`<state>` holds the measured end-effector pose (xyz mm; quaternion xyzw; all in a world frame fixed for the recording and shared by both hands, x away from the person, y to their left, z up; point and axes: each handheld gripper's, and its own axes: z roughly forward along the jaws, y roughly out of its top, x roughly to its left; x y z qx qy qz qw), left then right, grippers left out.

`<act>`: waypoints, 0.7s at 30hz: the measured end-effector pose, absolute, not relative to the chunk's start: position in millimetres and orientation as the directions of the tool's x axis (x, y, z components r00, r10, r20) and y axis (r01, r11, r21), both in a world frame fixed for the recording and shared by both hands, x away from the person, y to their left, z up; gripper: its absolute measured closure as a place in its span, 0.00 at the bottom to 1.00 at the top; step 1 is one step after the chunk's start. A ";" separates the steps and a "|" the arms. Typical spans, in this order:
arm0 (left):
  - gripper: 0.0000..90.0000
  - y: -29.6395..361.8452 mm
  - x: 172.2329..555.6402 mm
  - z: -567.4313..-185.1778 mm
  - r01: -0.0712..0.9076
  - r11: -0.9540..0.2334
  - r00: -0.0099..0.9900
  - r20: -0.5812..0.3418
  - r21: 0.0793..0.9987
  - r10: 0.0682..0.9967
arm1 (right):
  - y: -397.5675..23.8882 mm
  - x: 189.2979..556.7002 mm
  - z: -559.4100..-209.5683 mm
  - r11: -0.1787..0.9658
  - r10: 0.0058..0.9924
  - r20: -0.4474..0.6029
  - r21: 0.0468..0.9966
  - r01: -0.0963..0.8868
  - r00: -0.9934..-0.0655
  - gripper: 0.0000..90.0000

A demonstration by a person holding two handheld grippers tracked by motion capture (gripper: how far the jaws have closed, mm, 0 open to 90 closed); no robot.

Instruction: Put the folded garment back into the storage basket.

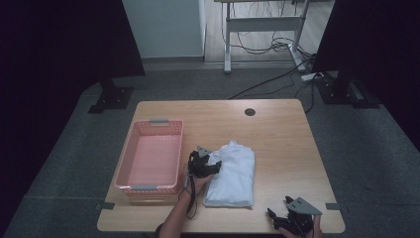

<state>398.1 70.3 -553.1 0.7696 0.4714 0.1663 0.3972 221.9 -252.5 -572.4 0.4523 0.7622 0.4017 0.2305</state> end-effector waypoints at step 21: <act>0.80 68.4 388.6 -548.5 0.560 -0.224 0.495 -0.106 0.798 0.862 | -253.0 221.7 -572.5 0.269 0.873 0.012 0.821 0.503 -0.487 0.19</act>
